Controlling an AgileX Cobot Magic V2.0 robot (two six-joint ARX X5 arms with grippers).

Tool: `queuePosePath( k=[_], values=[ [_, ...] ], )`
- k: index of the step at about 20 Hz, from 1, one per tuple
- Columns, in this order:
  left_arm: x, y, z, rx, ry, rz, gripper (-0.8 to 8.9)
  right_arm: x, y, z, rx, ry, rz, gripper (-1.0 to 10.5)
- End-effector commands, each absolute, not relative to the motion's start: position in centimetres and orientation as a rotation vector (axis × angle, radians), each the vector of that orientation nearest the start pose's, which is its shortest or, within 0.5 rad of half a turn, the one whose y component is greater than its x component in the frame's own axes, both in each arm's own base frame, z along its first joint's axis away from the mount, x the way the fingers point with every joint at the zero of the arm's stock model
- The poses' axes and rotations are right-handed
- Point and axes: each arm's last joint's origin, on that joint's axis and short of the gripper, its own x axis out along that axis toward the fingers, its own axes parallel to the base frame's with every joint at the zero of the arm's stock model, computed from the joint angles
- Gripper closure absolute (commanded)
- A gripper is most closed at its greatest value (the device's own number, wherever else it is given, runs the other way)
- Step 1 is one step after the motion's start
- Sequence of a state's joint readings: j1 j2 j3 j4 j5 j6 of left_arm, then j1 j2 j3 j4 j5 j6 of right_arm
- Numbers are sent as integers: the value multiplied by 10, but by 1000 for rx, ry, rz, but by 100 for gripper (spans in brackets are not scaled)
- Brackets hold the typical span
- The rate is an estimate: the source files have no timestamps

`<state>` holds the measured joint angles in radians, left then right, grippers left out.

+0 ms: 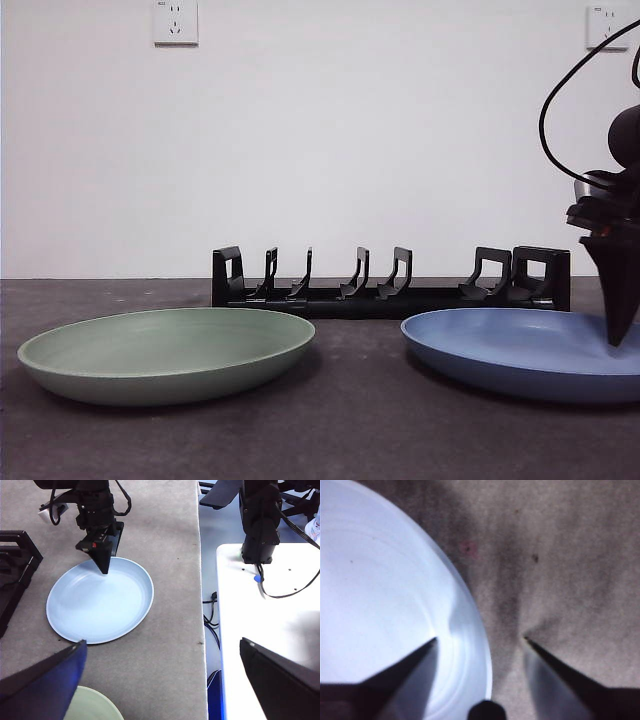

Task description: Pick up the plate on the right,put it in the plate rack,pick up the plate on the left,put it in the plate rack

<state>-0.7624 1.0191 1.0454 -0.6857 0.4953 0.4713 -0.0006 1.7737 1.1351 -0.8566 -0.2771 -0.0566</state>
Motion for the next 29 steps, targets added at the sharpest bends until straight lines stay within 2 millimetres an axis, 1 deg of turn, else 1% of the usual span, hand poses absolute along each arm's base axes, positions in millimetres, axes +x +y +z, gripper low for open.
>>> queuePosePath(
  k=[1, 3, 5, 6, 9, 10, 12, 16, 19, 21, 24, 25, 29],
  values=[
    [134, -148, 338, 496, 386, -1360, 248, 315, 8, 166, 163, 1475, 268, 919],
    [135, -149, 337, 500, 388, -1362, 248, 315, 8, 166, 162, 1471, 268, 921],
    [135, -151, 335, 525, 387, -1372, 248, 315, 8, 166, 162, 1467, 268, 963],
    [135, -153, 334, 543, 387, -1374, 248, 315, 8, 166, 163, 1469, 269, 963],
    [132, -162, 329, 646, 370, -1372, 248, 313, 8, 171, 182, 1462, 285, 963],
    [131, -166, 327, 689, 363, -1365, 248, 311, 9, 177, 192, 1457, 298, 963],
    [129, -174, 323, 784, 342, -1356, 248, 307, 9, 195, 204, 1434, 315, 963],
    [124, -192, 313, 992, 291, -1334, 248, 295, 12, 245, 260, 1361, 401, 963],
    [124, -205, 308, 1112, 232, -1271, 248, 284, 16, 272, 264, 1335, 435, 963],
    [125, -213, 308, 1171, 170, -1223, 248, 276, 23, 283, 255, 1340, 464, 963],
    [128, -220, 310, 1228, 90, -1164, 248, 267, 38, 293, 263, 1323, 563, 963],
    [129, -222, 309, 1242, 83, -1167, 248, 265, 44, 297, 262, 1312, 590, 963],
    [131, -223, 306, 1265, 103, -1152, 250, 262, 54, 308, 254, 1289, 619, 963]
  ],
)
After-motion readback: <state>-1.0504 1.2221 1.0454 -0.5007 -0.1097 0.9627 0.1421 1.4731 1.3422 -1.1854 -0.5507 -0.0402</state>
